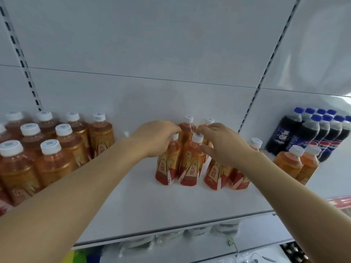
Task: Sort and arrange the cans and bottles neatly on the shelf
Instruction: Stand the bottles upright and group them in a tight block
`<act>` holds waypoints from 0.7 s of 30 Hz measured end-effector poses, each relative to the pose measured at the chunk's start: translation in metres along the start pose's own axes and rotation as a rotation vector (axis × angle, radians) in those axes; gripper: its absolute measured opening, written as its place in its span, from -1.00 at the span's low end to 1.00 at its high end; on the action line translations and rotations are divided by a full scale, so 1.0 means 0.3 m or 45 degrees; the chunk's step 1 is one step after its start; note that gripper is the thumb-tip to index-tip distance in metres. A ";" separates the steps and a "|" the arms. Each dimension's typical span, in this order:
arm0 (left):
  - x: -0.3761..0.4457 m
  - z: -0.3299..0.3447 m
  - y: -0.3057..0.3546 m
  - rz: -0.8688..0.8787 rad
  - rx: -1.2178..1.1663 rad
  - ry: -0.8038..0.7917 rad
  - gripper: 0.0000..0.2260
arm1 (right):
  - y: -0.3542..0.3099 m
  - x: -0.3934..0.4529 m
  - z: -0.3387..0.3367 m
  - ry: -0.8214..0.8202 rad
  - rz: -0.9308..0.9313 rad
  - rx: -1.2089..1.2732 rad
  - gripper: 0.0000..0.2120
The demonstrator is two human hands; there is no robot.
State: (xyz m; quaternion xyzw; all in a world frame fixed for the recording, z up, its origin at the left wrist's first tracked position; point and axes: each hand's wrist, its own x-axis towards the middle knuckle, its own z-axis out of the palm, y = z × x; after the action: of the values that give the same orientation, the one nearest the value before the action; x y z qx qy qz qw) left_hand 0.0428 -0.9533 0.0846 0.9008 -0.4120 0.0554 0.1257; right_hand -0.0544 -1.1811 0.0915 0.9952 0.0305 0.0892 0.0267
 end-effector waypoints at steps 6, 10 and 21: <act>-0.017 0.021 0.007 -0.091 -0.055 0.072 -0.68 | -0.026 0.031 0.014 -0.011 0.073 0.263 -0.56; -0.102 -0.014 -0.006 -0.078 0.029 0.103 -0.68 | -0.061 -0.002 0.003 0.043 -0.057 0.142 -0.55; -0.537 -0.202 -0.141 -0.092 0.169 -0.068 -0.61 | -0.464 -0.076 -0.024 0.124 -0.282 0.300 -0.59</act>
State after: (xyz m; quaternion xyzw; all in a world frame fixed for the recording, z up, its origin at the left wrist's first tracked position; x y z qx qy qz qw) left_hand -0.0305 -0.7929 0.1025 0.9225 -0.3779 0.0541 0.0567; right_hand -0.0859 -1.0436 0.0863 0.9765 0.1516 0.1296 -0.0819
